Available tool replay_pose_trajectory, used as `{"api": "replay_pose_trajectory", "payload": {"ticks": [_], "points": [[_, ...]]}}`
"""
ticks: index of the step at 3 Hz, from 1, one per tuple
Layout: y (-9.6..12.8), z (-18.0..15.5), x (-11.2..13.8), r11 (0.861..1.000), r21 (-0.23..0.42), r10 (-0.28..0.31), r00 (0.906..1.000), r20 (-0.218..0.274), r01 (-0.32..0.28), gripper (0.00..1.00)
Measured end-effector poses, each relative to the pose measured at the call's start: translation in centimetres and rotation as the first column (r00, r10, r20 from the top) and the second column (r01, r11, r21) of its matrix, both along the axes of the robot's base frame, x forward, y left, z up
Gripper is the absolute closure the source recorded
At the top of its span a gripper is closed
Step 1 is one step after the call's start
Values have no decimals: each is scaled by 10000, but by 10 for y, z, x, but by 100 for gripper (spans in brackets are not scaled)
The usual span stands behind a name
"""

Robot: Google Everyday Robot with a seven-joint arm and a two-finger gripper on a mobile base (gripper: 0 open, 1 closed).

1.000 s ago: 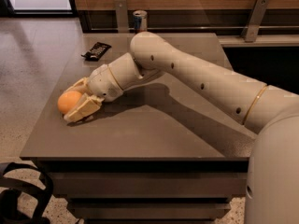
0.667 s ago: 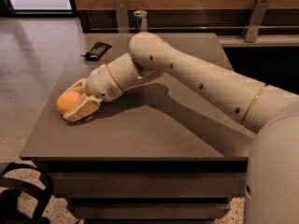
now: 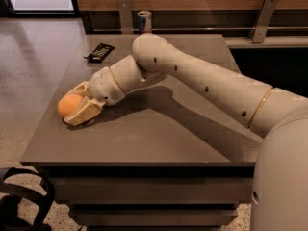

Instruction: Pick orange

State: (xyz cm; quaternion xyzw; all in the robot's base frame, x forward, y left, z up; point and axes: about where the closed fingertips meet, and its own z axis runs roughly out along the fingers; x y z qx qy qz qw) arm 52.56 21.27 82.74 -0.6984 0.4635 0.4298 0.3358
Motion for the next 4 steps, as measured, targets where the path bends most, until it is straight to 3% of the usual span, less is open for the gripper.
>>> {"api": "replay_pose_trajectory", "payload": {"ticks": [2, 4], "points": [[-8, 57, -2, 9996, -214, 183, 9929, 1173, -159, 100], [-19, 104, -5, 9993, 29, 355, 9702, 2398, -373, 100]]}}
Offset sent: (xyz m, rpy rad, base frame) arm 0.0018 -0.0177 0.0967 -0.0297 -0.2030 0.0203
